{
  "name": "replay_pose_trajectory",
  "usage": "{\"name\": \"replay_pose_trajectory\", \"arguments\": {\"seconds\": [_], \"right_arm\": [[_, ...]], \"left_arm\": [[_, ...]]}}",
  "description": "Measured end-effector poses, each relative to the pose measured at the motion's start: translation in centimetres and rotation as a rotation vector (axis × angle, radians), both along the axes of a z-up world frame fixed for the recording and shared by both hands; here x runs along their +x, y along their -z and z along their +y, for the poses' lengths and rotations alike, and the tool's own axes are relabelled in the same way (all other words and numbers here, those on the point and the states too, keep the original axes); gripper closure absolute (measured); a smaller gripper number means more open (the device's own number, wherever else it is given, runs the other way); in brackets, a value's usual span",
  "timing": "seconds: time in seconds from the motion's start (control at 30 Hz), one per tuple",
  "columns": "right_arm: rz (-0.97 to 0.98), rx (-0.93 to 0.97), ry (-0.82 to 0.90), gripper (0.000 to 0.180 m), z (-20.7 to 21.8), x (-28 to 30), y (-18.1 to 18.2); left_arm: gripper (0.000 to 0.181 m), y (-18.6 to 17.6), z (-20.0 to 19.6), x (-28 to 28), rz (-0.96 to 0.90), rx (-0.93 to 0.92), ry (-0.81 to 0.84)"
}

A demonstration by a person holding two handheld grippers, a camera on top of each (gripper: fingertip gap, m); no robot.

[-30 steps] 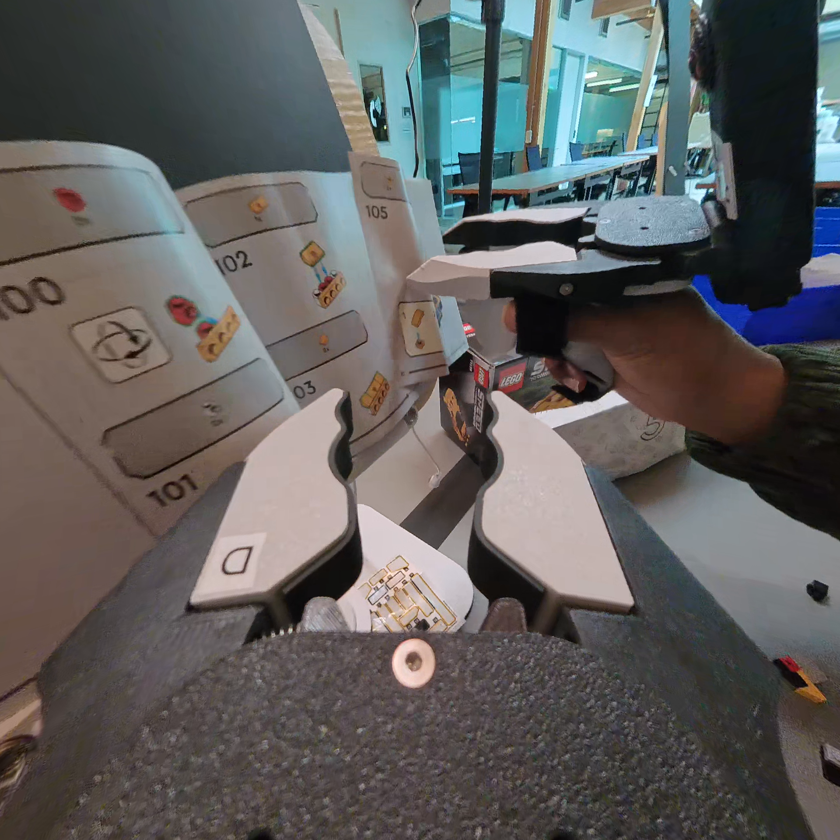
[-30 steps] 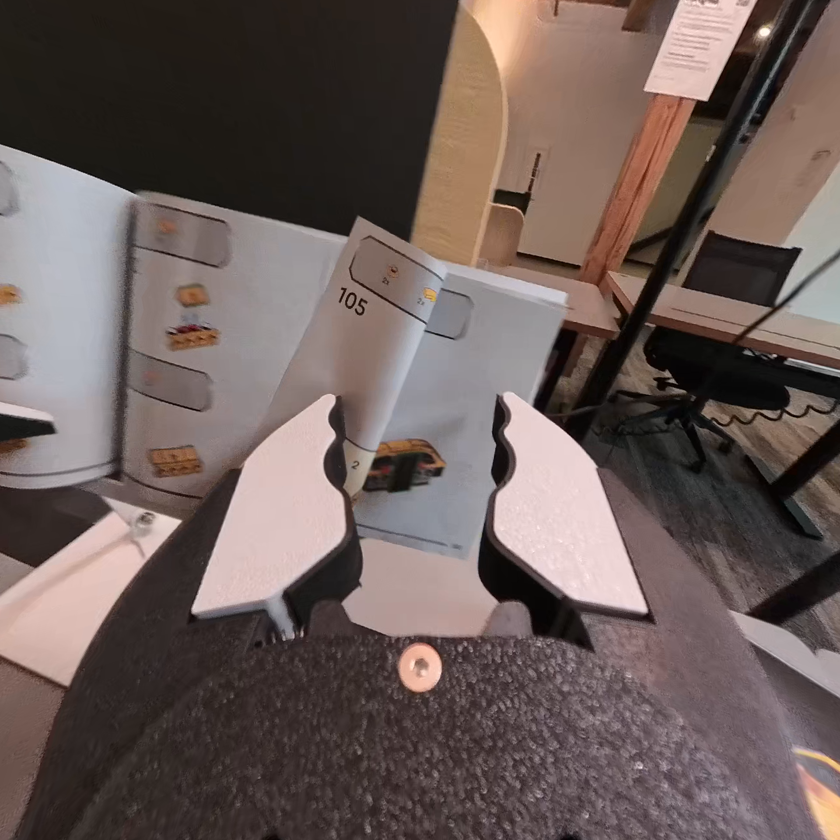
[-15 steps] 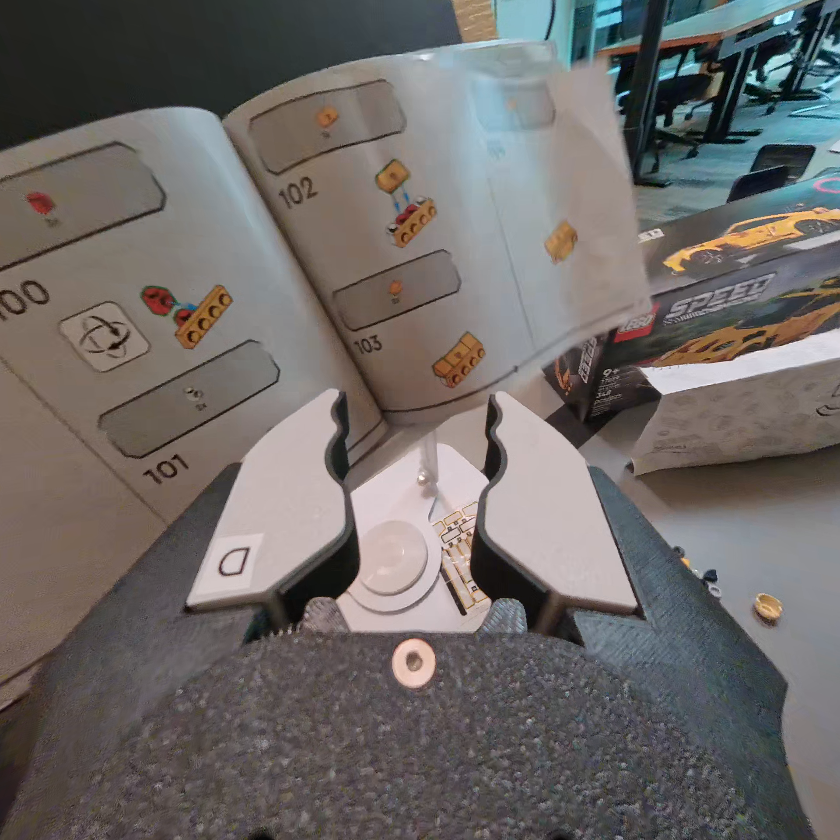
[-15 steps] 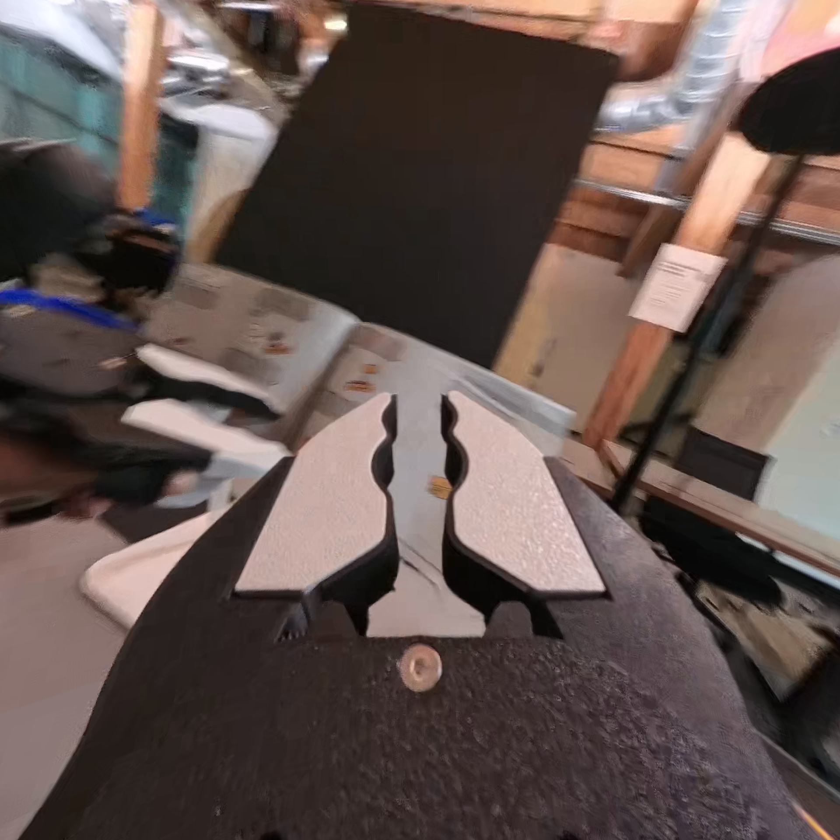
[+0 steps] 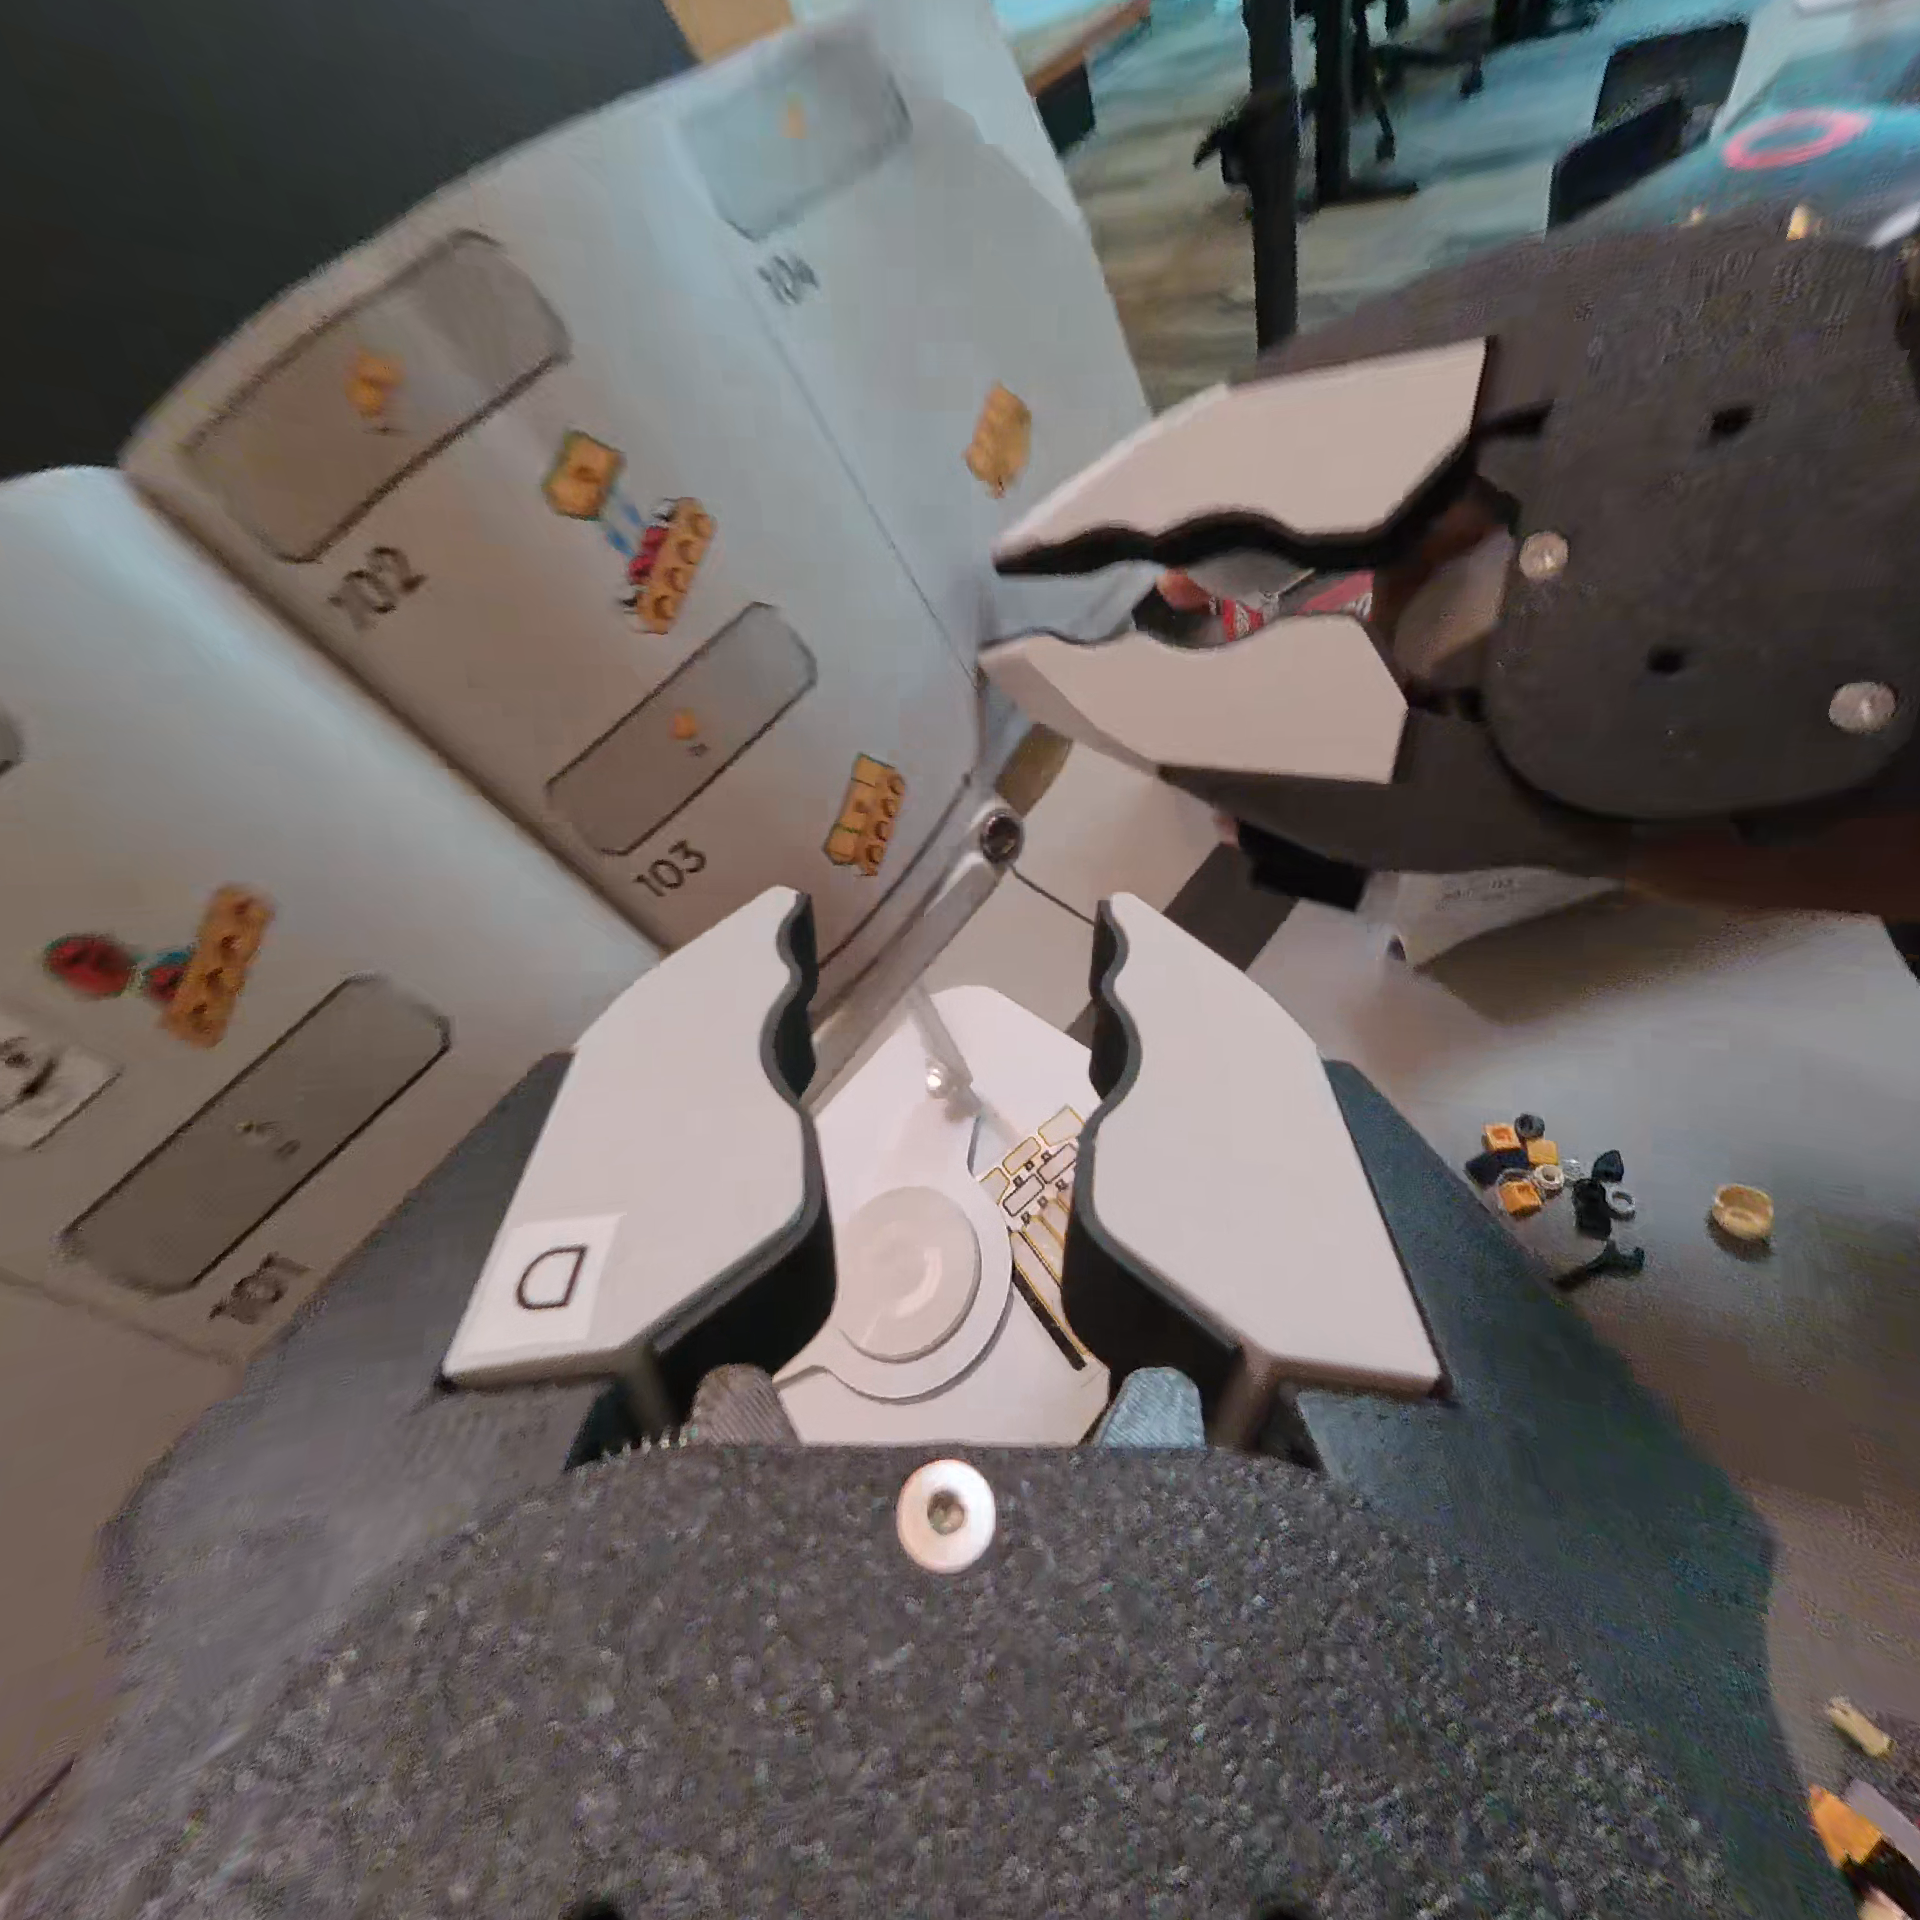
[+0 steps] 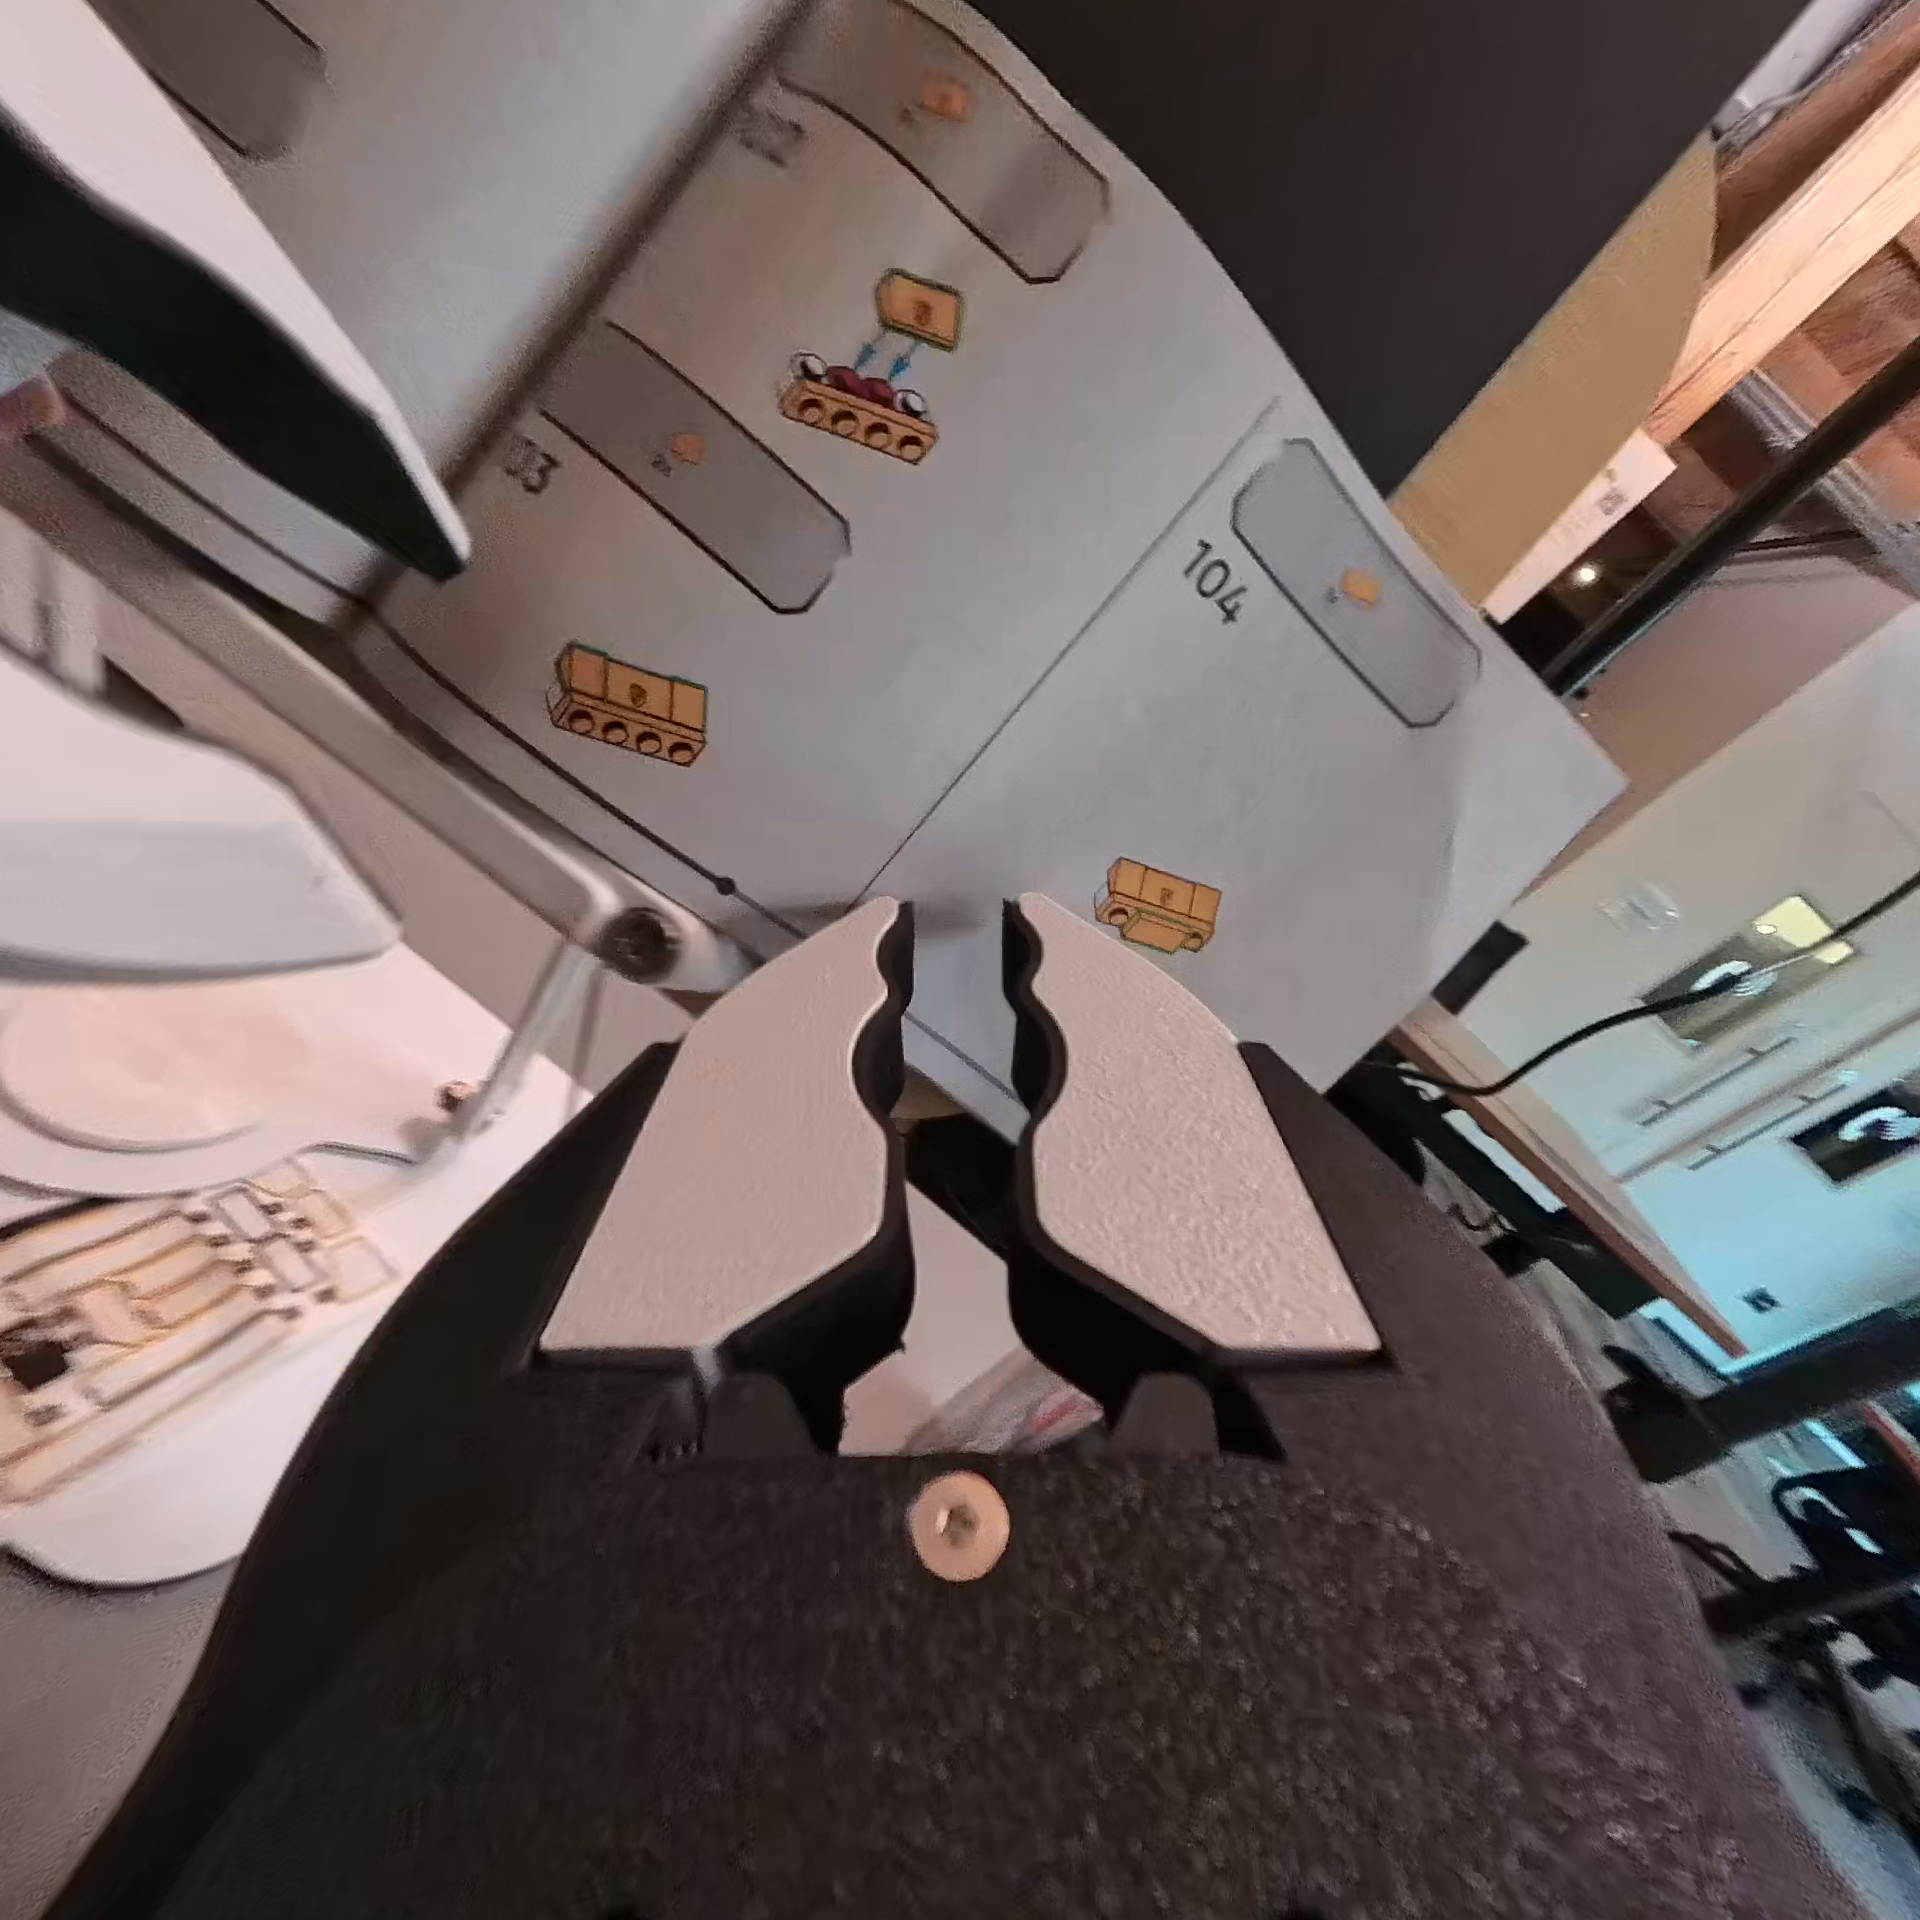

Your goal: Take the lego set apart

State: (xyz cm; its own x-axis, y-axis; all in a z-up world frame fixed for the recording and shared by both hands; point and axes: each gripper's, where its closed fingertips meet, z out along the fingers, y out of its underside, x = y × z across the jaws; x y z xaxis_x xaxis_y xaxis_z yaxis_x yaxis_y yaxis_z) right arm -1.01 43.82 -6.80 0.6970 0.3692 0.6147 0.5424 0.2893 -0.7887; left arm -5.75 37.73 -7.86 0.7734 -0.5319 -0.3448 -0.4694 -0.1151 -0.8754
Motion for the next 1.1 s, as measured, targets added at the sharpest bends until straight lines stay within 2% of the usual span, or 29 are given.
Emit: {"name": "replay_pose_trajectory", "arguments": {"seconds": [0.17, 0.27, 0.4, 0.53, 0.57, 0.6, 0.67, 0.8, 0.93, 1.1], "right_arm": [[-0.011, -0.024, 0.017, 0.159, 0.7, 1.5, -0.8], [0.092, -0.092, -0.063, 0.163, -1.8, 1.5, -0.3], [0.003, -0.217, -0.197, 0.164, -4.6, -0.7, 4.8], [-0.098, -0.173, -0.118, 0.149, -3.1, -2.1, 7.8], [-0.107, -0.158, -0.097, 0.155, -2.4, -2.2, 8.0], [-0.113, -0.14, -0.078, 0.173, -2.0, -2.2, 7.9], [-0.164, -0.087, 0.0, 0.179, -1.3, -1.2, 7.2], [-0.339, 0.081, 0.115, 0.178, -1.4, 0.8, 5.0], [-0.506, 0.199, 0.183, 0.175, -1.5, 1.3, 3.0], [-0.625, 0.276, 0.202, 0.172, -2.1, 0.8, 1.2]], "left_arm": [[0.128, 1.7, 2.1, 1.1, 0.035, -0.061, -0.017], [0.131, 1.7, 2.5, 1.2, 0.013, -0.059, -0.017], [0.129, 1.7, 2.4, 1.3, 0.006, -0.056, 0.006], [0.126, 1.8, 2.3, 1.4, 0.023, -0.05, 0.022], [0.127, 1.8, 2.3, 1.4, 0.035, -0.046, 0.022], [0.128, 1.9, 2.3, 1.3, 0.05, -0.042, 0.02], [0.13, 2.1, 2.2, 0.9, 0.073, -0.038, 0.011], [0.14, 1.9, 2.5, 0.5, 0.051, -0.029, -0.005], [0.135, 2.1, 2.7, 0.8, 0.08, -0.082, -0.035], [0.143, 2.0, 2.6, 0.4, 0.116, -0.106, -0.047]]}}
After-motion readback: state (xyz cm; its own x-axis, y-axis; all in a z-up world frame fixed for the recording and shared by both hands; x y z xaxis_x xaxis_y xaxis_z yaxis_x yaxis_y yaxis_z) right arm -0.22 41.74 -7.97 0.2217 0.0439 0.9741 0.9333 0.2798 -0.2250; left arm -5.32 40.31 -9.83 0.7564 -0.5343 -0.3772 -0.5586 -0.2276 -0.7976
